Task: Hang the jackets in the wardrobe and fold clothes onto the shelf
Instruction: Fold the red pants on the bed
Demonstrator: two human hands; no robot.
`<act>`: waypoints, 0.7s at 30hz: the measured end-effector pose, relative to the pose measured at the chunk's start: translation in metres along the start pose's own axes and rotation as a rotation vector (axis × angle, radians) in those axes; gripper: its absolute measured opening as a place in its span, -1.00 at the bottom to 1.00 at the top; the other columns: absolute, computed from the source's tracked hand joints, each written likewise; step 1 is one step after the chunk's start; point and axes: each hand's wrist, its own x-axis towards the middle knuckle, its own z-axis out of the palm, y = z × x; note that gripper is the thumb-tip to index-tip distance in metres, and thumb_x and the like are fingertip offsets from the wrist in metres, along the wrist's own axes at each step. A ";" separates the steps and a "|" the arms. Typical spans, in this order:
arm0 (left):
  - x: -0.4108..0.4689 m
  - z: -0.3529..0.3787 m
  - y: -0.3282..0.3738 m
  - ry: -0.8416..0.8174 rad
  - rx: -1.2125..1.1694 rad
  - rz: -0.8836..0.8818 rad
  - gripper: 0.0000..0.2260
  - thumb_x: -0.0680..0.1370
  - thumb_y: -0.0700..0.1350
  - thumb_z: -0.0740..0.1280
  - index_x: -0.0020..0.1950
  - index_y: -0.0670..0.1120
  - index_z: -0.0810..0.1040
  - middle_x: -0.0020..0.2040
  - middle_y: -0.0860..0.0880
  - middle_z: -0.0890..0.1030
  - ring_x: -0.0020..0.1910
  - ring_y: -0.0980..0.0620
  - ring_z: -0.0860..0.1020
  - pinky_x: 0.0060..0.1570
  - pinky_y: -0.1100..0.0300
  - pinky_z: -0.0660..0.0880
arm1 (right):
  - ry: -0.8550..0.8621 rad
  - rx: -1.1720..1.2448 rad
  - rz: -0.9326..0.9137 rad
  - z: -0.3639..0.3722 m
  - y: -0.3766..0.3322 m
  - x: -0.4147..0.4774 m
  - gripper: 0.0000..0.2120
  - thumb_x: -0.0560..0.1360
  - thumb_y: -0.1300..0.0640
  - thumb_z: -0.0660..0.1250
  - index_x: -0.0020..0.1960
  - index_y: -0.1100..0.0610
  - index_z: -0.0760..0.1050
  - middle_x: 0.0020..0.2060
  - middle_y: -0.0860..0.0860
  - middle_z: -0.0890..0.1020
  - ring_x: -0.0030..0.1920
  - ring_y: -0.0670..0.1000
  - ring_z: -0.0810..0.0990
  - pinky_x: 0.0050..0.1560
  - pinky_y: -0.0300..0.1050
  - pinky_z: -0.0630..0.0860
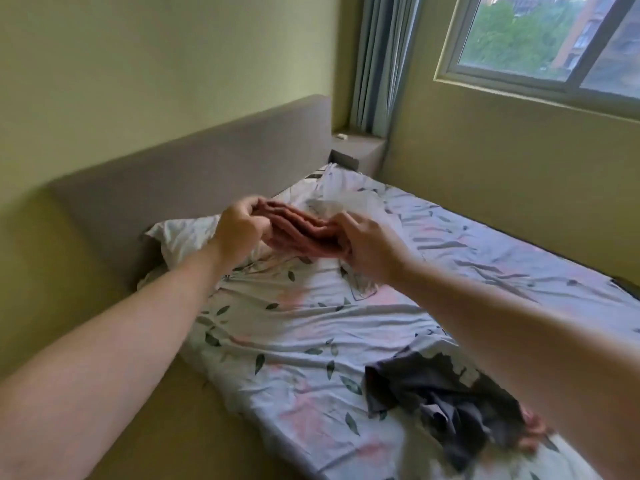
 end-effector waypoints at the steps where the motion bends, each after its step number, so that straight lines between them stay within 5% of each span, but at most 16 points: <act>1: -0.018 0.005 -0.024 -0.049 0.146 -0.046 -0.66 0.21 -0.23 0.26 -0.06 -0.09 0.62 -0.11 -0.19 0.69 -0.02 -0.23 0.66 -0.01 -0.02 0.64 | -0.105 -0.003 0.029 0.020 -0.001 -0.026 -0.80 0.45 0.17 0.42 0.02 0.17 0.48 -0.13 0.11 0.62 -0.23 0.13 0.59 -0.33 -0.11 0.48; 4: -0.073 0.026 -0.091 -0.214 0.558 -0.110 -0.73 0.32 -0.25 0.37 -0.03 -0.02 0.54 -0.10 -0.07 0.66 -0.06 -0.13 0.61 -0.24 0.22 0.45 | -0.393 -0.084 0.134 0.067 -0.015 -0.097 -0.77 0.42 0.15 0.43 -0.01 0.14 0.43 -0.11 0.09 0.61 -0.18 0.20 0.61 -0.37 -0.03 0.49; 8: -0.142 0.045 -0.156 -0.389 0.793 -0.186 -0.70 0.41 -0.29 0.30 0.06 0.01 0.39 0.02 -0.08 0.59 0.02 -0.15 0.56 -0.08 0.09 0.50 | -0.684 -0.086 0.125 0.102 -0.044 -0.157 -0.75 0.40 0.08 0.39 0.01 0.11 0.40 -0.09 0.06 0.63 -0.10 0.17 0.61 -0.26 -0.05 0.39; 11: -0.182 0.048 -0.176 -0.474 0.846 -0.224 -0.64 0.41 -0.31 0.21 0.08 0.07 0.32 0.07 0.00 0.53 0.02 -0.09 0.53 -0.03 0.01 0.53 | -0.767 -0.051 0.144 0.119 -0.057 -0.185 -0.75 0.39 0.14 0.37 0.00 0.09 0.37 -0.10 0.05 0.63 -0.08 0.17 0.59 -0.16 -0.07 0.35; 15: -0.220 0.045 -0.191 -0.558 0.895 -0.213 -0.58 0.44 -0.33 0.18 0.22 0.03 0.40 0.15 0.05 0.52 0.09 -0.06 0.53 0.02 0.02 0.51 | -0.839 -0.012 0.211 0.132 -0.084 -0.219 -0.72 0.45 0.09 0.37 -0.03 0.08 0.26 -0.14 0.08 0.62 -0.18 0.22 0.59 -0.33 -0.03 0.37; 21: -0.245 0.019 -0.207 -0.713 0.944 -0.152 -0.73 0.42 -0.28 0.21 -0.06 0.09 0.41 -0.03 0.05 0.52 -0.05 -0.03 0.53 -0.14 0.07 0.48 | -0.885 0.080 0.364 0.141 -0.136 -0.251 -0.65 0.42 0.04 0.35 -0.11 0.03 0.15 -0.17 0.07 0.58 -0.20 0.23 0.58 -0.24 0.11 0.56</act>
